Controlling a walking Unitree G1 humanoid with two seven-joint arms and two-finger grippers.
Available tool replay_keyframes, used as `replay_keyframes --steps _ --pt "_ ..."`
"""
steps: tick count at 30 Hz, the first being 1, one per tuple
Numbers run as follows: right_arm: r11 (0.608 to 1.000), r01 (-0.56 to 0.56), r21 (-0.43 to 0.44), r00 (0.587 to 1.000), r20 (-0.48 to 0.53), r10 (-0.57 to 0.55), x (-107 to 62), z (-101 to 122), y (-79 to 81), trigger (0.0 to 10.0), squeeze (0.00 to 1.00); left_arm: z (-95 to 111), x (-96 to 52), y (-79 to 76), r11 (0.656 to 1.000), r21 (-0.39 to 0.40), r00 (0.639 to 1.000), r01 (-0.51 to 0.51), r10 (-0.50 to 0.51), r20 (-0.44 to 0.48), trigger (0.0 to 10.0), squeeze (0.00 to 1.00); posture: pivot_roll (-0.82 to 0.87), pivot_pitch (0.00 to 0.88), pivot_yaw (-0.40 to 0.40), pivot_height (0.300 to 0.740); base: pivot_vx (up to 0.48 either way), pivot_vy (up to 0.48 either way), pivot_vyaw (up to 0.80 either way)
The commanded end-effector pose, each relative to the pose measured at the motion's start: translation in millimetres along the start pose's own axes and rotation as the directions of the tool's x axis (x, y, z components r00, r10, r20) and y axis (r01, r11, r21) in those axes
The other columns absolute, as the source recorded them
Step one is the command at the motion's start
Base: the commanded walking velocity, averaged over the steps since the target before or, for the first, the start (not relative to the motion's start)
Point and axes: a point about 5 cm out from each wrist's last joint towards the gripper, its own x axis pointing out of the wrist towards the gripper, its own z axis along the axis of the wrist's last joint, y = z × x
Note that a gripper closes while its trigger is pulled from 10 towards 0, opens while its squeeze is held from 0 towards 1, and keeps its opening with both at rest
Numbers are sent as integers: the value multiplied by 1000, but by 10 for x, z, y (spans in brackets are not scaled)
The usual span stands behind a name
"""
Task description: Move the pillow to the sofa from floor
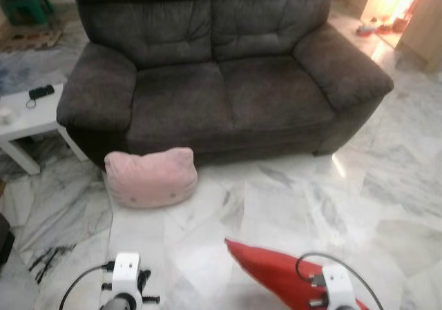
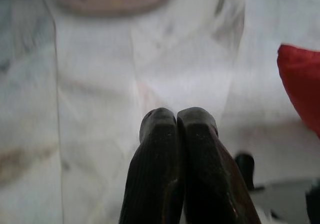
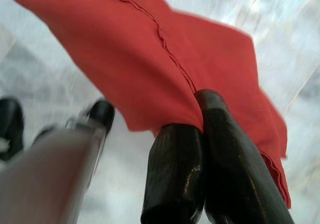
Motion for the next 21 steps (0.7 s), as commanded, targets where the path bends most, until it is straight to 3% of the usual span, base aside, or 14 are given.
replay_keyframes --steps 1,10,11,13,17,21 --pt "1000 -11 24 1000 -22 12 -11 -67 13 10000 0 -142 -34 24 1000 -16 998 -15 14 -59 10000 0 5 97 -29 740 0 0 0" --pt "994 -96 48 991 -89 100 -38 -237 167 10000 0 -338 -102 119 995 -24 985 -98 93 -146 10000 0 4 97 -27 740 0 0 0" --pt "995 -81 62 992 -95 87 -40 -247 146 10000 0 -369 -115 125 995 -17 982 -101 97 -160 10000 0 5 97 -27 740 0 0 0" --pt "998 -66 2 994 -86 66 -41 -234 92 10000 0 -398 -127 135 994 2 979 -105 103 -174 10000 0 5 97 -27 740 0 0 0" --pt "1000 -9 -11 995 -95 8 -69 -240 -188 10000 0 -447 -160 179 993 31 975 -113 116 -191 10000 0 6 98 -24 740 0 0 0" --pt "1000 9 1 996 -93 -8 -86 -275 -240 10000 0 -486 -183 195 993 59 971 -103 113 -212 10000 0 3 95 -23 740 0 0 0"
